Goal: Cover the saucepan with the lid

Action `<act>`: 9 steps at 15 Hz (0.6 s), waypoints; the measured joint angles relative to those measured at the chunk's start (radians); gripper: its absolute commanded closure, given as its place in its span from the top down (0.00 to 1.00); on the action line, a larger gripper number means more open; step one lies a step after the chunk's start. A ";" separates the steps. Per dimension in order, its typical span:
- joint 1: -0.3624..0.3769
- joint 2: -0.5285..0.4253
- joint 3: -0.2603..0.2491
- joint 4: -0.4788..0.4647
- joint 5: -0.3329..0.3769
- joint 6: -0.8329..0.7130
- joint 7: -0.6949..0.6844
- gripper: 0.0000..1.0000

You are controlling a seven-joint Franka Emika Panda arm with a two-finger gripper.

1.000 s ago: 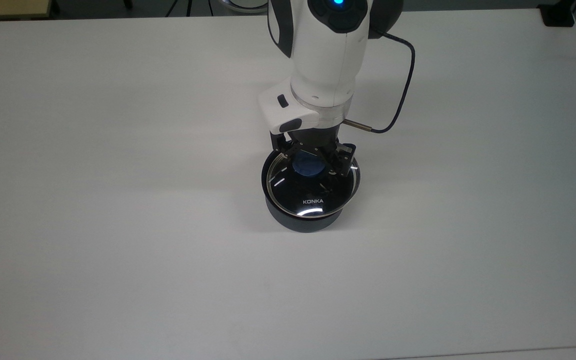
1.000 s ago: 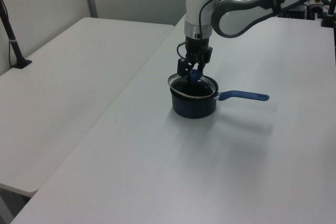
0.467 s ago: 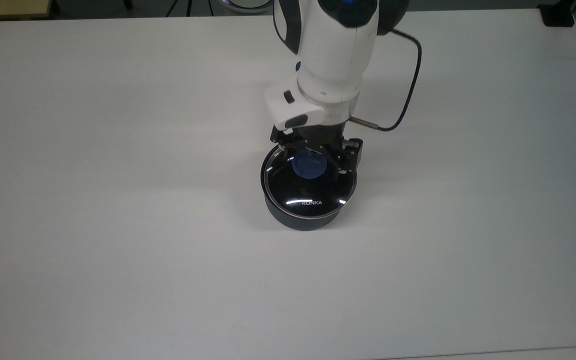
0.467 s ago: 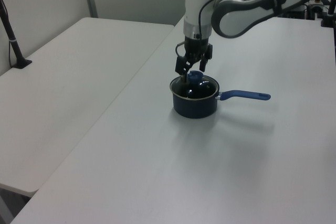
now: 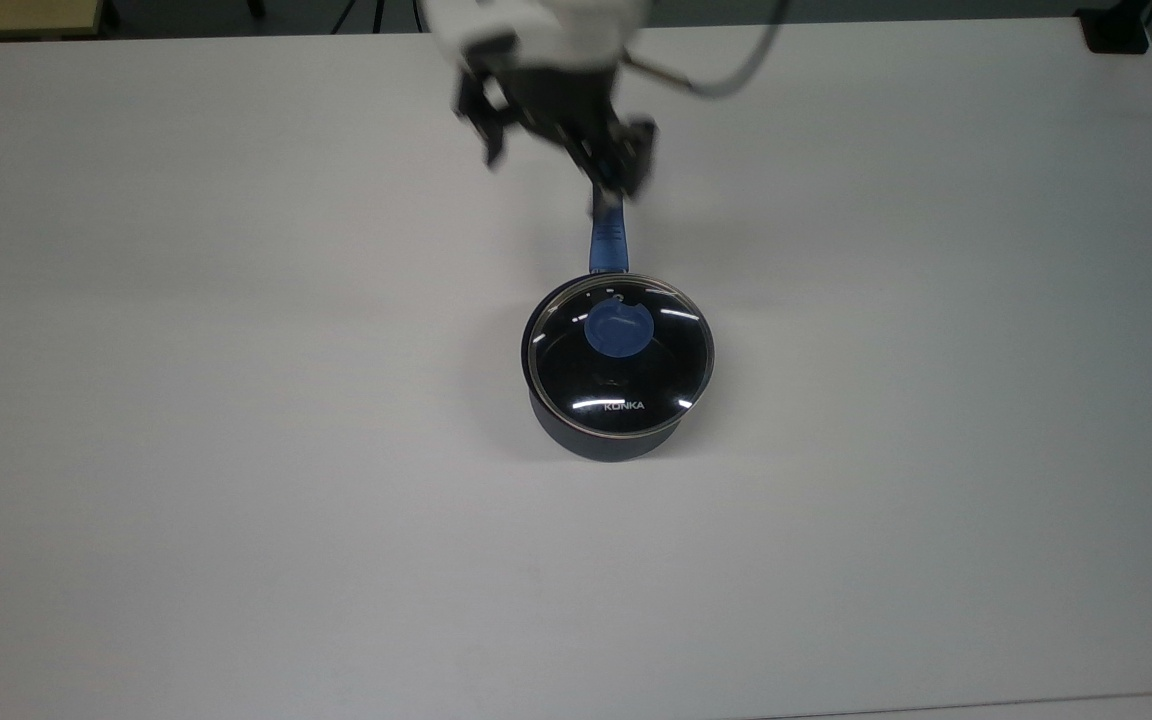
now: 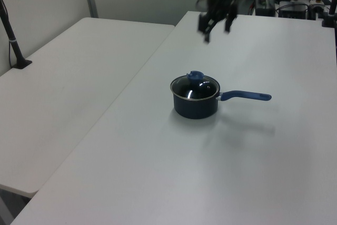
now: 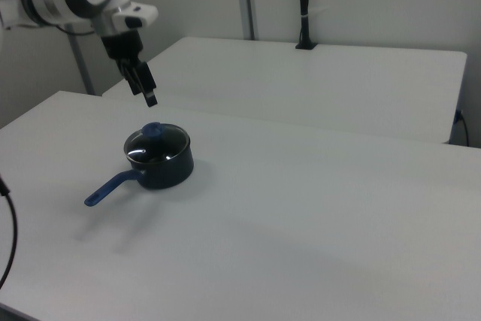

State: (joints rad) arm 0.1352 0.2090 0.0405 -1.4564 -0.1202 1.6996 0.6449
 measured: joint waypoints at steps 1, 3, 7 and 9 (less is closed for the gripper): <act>-0.020 -0.041 0.002 -0.007 0.003 -0.042 -0.044 1.00; -0.056 -0.126 0.002 -0.041 0.021 -0.101 -0.129 1.00; -0.084 -0.261 -0.041 -0.151 0.036 -0.120 -0.241 1.00; -0.098 -0.286 -0.062 -0.192 0.041 -0.119 -0.345 1.00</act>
State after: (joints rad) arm 0.0370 -0.0773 -0.0220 -1.6480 -0.0788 1.5802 0.2999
